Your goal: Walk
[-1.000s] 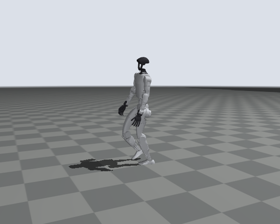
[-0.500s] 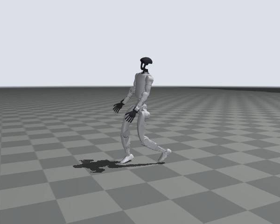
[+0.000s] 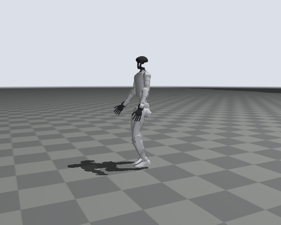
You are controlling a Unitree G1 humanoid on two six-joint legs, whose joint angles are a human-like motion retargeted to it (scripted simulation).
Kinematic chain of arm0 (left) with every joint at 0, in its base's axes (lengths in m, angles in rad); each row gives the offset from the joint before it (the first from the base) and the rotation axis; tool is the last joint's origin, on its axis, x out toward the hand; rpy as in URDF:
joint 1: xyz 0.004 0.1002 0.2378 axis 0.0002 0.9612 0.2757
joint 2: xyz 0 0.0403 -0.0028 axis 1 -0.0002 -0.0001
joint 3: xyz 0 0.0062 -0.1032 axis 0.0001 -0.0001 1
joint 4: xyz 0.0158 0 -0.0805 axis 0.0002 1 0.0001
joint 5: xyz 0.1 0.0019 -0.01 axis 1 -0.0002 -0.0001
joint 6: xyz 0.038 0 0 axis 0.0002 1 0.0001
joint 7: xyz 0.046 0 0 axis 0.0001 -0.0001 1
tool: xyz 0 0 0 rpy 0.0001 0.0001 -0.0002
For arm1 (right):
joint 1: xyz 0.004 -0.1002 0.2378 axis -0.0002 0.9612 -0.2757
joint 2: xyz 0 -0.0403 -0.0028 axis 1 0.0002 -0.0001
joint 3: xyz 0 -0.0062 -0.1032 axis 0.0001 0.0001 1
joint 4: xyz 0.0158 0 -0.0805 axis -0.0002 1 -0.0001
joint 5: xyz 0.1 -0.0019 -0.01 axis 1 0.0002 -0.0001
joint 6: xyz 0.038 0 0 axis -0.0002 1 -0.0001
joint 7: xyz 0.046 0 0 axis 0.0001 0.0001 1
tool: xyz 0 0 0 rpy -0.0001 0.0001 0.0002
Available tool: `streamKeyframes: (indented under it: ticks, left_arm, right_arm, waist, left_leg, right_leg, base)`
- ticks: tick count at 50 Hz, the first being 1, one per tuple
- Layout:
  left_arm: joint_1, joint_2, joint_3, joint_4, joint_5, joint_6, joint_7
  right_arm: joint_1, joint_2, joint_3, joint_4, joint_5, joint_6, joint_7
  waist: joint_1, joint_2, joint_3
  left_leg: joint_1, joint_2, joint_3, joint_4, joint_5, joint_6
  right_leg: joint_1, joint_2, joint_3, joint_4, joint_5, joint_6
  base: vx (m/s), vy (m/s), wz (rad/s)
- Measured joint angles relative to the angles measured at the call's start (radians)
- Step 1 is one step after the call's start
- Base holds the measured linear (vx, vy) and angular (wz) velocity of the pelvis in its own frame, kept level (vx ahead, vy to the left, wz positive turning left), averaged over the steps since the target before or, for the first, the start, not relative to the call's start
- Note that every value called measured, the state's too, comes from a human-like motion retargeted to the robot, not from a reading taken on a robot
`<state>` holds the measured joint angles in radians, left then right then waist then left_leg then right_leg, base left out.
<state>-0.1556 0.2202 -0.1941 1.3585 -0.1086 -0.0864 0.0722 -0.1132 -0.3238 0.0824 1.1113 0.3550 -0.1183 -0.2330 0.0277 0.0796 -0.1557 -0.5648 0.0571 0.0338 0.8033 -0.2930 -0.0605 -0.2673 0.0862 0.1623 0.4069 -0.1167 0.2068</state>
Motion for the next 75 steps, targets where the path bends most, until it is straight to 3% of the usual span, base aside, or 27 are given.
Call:
streamKeyframes:
  ticks: [7,14,17,28,48,75]
  left_arm:
    - [-0.01,-0.01,0.043,0.008,0.007,-0.005,-0.014]
    - [-0.006,-0.018,0.07,-0.021,0.025,-0.007,-0.012]
    - [-0.02,-0.018,0.084,-0.031,0.03,-0.007,-0.012]
    - [0.006,-0.015,0.11,-0.071,0.032,-0.003,0.007]
    - [0.024,-0.006,0.196,-0.103,-0.035,0.019,0.057]
    - [0.002,0.001,0.179,-0.172,-0.036,0.057,0.056]
  right_arm:
    - [0.029,0.0,0.007,0.062,-0.049,0.016,0.035]
    - [0.07,0.005,0.011,0.1,-0.127,0.021,0.038]
    - [0.064,0.002,0.004,0.11,-0.156,0.02,0.031]
    - [0.067,0.007,-0.001,0.087,-0.21,0.014,-0.023]
    - [-0.016,0.036,0.025,-0.013,-0.213,0.009,-0.077]
    - [-0.003,0.029,0.071,0.071,-0.257,0.059,-0.005]
  waist:
    - [-0.023,0.033,-0.005]
    - [-0.041,0.087,-0.016]
    - [-0.049,0.104,-0.012]
    - [-0.06,0.133,-0.038]
    - [-0.005,0.051,-0.07]
    - [0.068,-0.007,-0.01]
  left_leg:
    - [-0.058,-0.105,-0.014,-0.209,0.22,-0.037]
    - [-0.127,-0.125,0.001,-0.219,0.365,-0.066]
    - [-0.115,-0.119,0.022,-0.269,0.412,-0.063]
    - [-0.142,-0.064,0.089,-0.284,0.442,-0.037]
    - [-0.093,-0.076,0.147,-0.458,0.511,-0.046]
    - [-0.139,-0.042,0.155,-0.36,0.401,-0.039]
  right_leg:
    - [-0.011,-0.012,0.064,0.064,-0.093,-0.037]
    - [-0.034,0.02,0.106,0.139,-0.207,-0.106]
    - [-0.005,0.017,0.123,0.085,-0.21,-0.127]
    - [-0.031,0.042,0.127,0.085,-0.242,-0.157]
    - [-0.05,-0.007,0.056,0.024,-0.219,-0.128]
    - [-0.023,-0.006,-0.074,-0.013,-0.222,-0.129]
  base:
    - [0.19,-0.05,-0.51]
    - [0.14,-0.06,-0.57]
    - [0.11,-0.06,-0.48]
    - [0.06,-0.05,-0.33]
    - [0.0,0.0,-0.01]
    - [-0.01,0.02,0.14]
